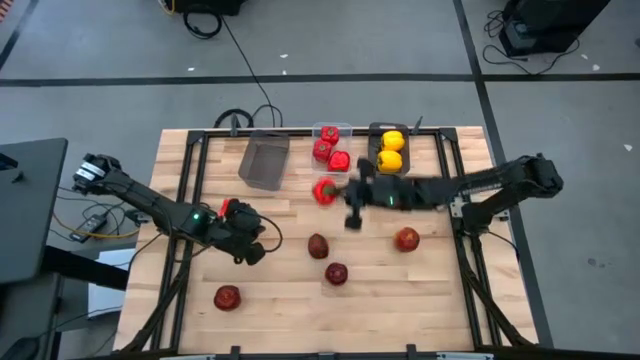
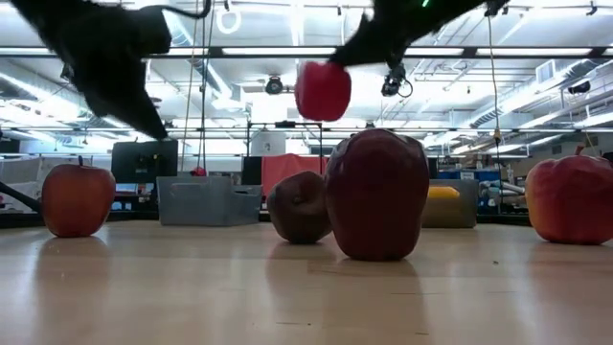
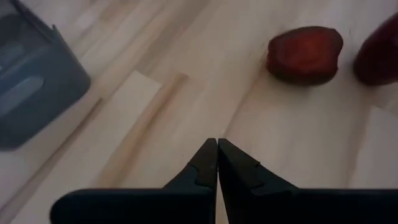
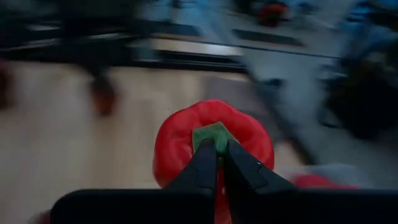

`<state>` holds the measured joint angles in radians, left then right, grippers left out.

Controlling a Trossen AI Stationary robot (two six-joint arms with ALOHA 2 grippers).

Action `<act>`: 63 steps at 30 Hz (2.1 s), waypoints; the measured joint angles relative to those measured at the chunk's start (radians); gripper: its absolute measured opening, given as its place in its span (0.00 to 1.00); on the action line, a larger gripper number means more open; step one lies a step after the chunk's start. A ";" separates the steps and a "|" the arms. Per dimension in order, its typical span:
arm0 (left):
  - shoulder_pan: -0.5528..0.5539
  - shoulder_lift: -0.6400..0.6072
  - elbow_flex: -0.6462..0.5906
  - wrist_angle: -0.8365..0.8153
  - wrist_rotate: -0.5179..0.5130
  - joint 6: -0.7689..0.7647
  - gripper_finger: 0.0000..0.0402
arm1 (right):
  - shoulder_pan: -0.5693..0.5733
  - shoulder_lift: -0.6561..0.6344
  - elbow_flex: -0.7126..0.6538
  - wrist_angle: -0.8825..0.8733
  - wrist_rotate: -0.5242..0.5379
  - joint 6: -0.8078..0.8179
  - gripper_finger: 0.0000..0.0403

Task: Sort produce into baskets
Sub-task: Put the red bell pepper into the transparent bin, then put the top right apple into the left black transparent bin

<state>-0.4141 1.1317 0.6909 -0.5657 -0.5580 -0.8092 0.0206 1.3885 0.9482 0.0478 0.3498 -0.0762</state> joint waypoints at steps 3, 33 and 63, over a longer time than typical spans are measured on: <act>0.011 -0.034 -0.094 0.144 -0.015 0.077 0.05 | -0.156 -0.005 0.000 0.001 -0.004 -0.018 0.05; 0.410 -0.134 -0.251 0.584 0.009 0.597 0.25 | -0.678 0.335 0.000 0.133 -0.298 -0.006 0.04; 0.440 -0.069 -0.250 0.730 0.021 0.664 0.38 | -0.164 -0.221 0.000 -0.803 -0.162 0.472 0.38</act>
<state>0.0261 1.0631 0.4409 0.1642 -0.5373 -0.1449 -0.1437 1.1675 0.9482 -0.7556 0.1879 0.3954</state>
